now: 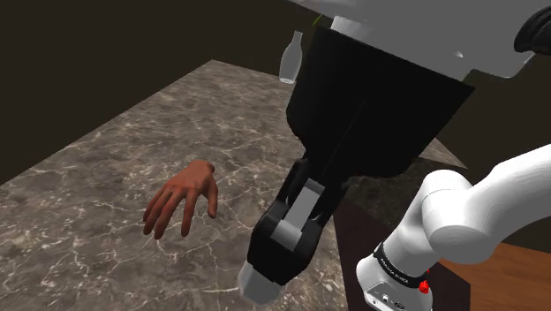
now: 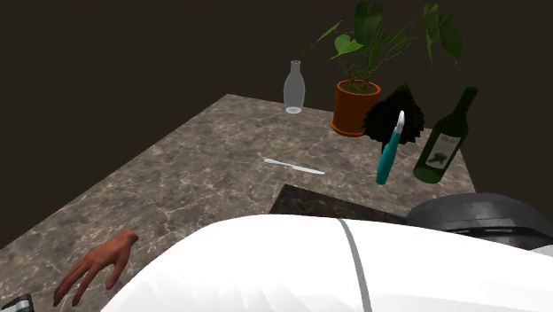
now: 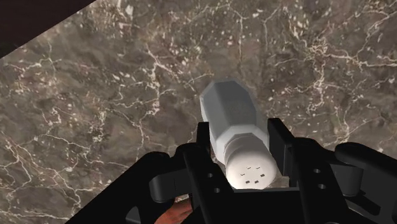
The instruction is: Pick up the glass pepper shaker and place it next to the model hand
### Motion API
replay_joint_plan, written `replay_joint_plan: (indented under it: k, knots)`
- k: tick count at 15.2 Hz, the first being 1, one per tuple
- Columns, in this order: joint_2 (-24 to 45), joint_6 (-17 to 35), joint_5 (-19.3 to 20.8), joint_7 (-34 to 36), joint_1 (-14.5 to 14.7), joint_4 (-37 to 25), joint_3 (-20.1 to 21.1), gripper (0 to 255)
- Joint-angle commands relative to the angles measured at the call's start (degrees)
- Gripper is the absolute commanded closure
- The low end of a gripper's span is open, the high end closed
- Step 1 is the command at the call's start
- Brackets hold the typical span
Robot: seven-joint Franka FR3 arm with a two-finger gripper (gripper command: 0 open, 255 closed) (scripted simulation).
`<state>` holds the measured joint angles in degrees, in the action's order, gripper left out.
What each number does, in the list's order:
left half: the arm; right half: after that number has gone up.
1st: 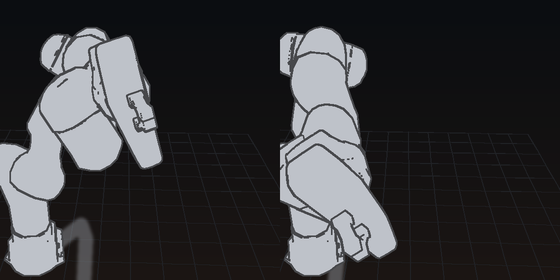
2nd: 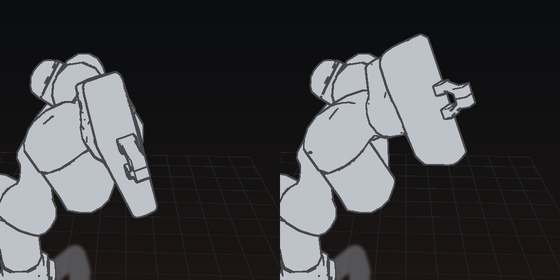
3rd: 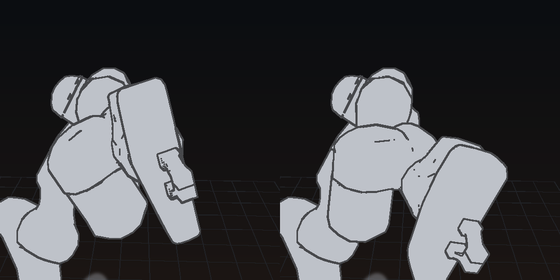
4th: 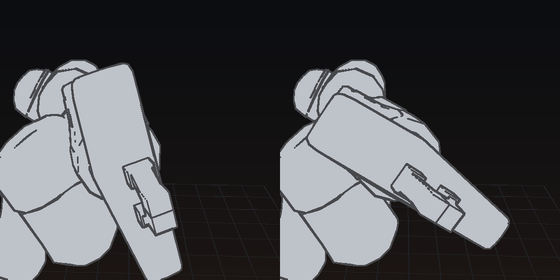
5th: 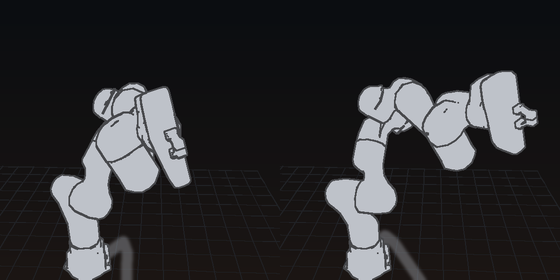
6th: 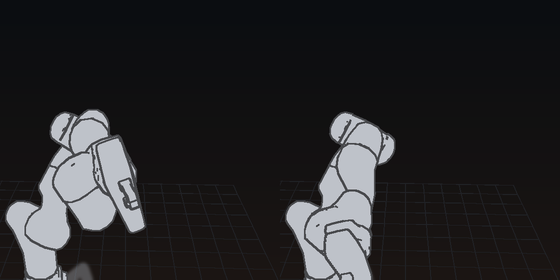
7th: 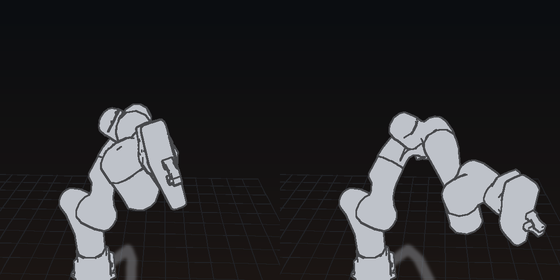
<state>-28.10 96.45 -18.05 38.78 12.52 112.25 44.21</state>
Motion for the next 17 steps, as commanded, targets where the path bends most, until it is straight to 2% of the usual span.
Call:
replay_joint_plan:
  k: [1,17]
  knots:
    - [-0.3,1.6,-0.3,-0.2,0.2,1.8,0.2,255]
    - [-0.8,13.5,-2.5,-1.0,1.1,14.0,3.2,255]
